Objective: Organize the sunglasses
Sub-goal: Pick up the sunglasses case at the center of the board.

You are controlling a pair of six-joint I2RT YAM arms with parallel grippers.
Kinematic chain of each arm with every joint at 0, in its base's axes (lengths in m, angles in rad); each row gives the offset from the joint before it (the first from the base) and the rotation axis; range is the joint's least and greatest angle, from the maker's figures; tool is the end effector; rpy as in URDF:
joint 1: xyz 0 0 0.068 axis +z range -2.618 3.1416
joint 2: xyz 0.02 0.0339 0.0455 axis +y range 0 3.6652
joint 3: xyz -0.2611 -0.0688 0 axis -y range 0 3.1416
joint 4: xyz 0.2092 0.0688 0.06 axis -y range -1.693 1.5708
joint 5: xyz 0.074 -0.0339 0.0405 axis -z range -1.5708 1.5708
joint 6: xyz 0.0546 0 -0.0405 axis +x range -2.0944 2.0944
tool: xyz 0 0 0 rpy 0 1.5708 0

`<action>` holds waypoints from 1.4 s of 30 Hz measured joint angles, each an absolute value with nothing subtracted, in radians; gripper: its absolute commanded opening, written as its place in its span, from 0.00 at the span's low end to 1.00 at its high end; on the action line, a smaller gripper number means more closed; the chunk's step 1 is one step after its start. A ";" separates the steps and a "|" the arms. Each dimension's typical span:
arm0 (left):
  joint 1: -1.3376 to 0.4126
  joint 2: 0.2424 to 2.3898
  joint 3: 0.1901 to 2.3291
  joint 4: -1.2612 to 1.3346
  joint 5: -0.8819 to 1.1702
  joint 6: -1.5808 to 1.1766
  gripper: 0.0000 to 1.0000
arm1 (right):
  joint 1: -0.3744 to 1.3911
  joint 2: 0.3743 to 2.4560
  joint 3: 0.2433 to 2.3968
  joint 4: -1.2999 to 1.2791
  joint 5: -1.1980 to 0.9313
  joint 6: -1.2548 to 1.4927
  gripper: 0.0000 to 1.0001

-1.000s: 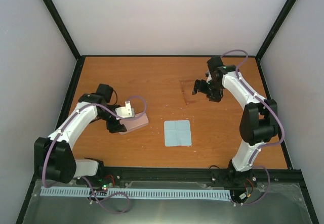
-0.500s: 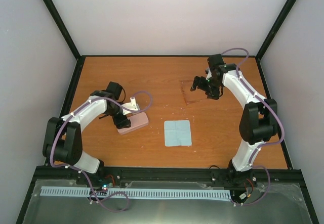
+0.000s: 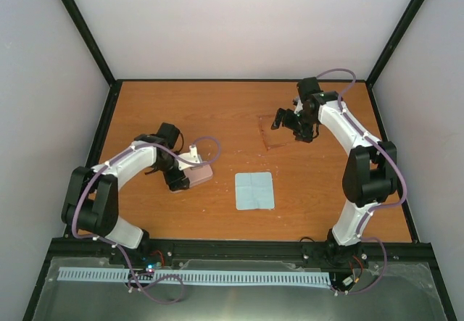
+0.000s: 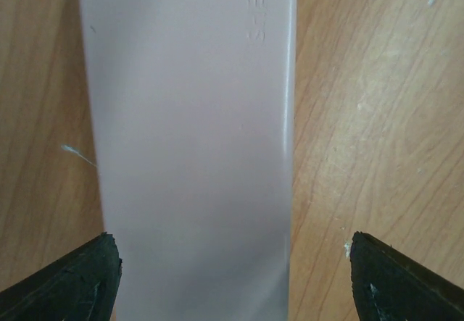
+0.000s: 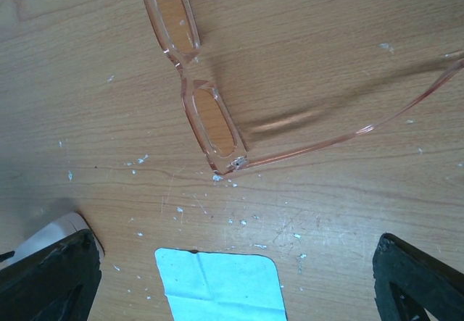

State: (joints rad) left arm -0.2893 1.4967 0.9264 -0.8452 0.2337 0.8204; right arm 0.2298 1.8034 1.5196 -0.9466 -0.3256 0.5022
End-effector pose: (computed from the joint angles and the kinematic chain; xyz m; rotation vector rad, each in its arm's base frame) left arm 0.2157 -0.0774 0.1859 1.5604 2.4669 -0.2710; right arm 0.3269 0.0944 0.2481 0.3101 2.8611 0.6181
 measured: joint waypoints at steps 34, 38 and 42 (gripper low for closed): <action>-0.304 1.535 1.105 -0.849 0.426 0.734 0.44 | 0.269 1.718 1.336 -0.595 -0.645 0.433 0.82; -0.304 1.558 1.219 -0.857 0.517 0.723 0.40 | 0.269 1.716 1.279 -0.394 -0.850 0.501 0.46; -0.304 1.616 1.280 -0.855 0.568 0.691 0.38 | 0.277 1.699 1.274 -0.379 -0.915 0.503 0.47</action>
State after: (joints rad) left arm -0.3042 1.6157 1.2804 -0.8555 0.5682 0.6910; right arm 0.2768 1.6993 1.2736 -0.3794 -0.9150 0.5034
